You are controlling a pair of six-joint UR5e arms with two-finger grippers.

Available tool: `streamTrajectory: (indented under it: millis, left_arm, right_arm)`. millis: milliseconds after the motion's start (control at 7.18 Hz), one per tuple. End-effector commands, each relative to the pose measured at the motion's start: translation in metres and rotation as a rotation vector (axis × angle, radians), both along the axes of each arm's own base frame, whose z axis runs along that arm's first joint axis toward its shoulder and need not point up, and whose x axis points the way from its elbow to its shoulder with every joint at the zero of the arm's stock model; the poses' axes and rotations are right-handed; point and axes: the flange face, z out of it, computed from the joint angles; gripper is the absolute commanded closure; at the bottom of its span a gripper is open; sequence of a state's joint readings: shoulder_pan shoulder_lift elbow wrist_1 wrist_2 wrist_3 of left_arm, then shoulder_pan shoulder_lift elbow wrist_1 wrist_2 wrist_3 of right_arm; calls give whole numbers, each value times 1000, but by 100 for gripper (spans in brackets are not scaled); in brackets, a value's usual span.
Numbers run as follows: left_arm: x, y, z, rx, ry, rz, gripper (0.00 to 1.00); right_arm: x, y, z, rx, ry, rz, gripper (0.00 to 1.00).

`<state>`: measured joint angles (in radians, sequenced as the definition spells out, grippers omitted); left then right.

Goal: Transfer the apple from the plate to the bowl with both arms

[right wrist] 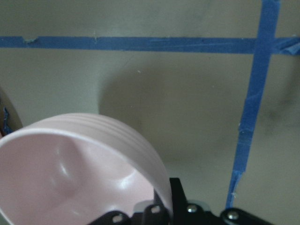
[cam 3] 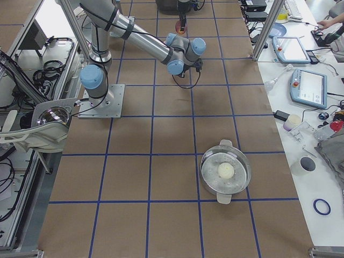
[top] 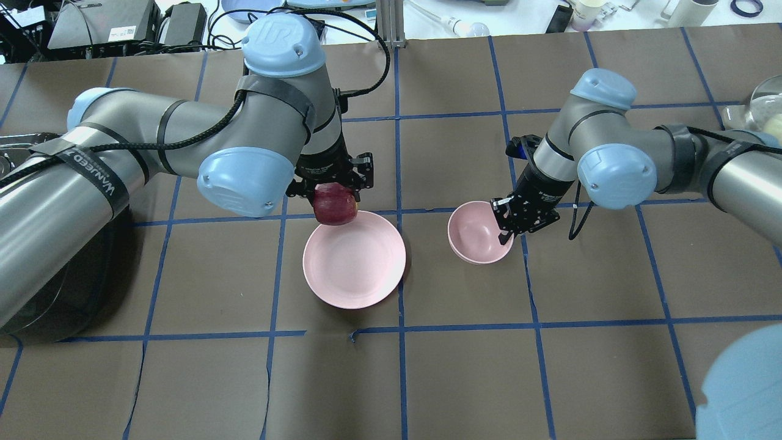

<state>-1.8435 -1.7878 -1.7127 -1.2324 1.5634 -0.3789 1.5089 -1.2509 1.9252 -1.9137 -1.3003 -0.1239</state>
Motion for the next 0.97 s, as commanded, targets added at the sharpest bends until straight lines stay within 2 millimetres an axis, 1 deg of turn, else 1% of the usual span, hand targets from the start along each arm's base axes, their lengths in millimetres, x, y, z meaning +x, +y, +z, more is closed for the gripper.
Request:
streamTrajectory:
  millis: [0,139,278,418,557,696,835]
  left_arm:
    - [-17,4,-1,-7,5,79,100]
    - [-33,9,-1,-13,10,134,100]
    - [-56,14,-1,-10,59,204,100]
    - [-73,16,-5,-28,93,252,100]
    - [-88,22,-15,-12,88,323,100]
    - [-114,28,-19,-45,116,360,100]
    - [-136,38,-32,-40,119,398,100]
  right_arm:
    - [13,9,-10,19,23,-18,100]
    - [13,10,-11,24,25,-19,47]
    - [12,10,-6,17,34,-21,1]
    - [11,8,0,13,38,-19,0]
    - [2,-2,24,-40,62,-23,0]
    - [-17,-18,52,-66,156,1,0]
    - [-42,-31,72,-79,193,-24,0]
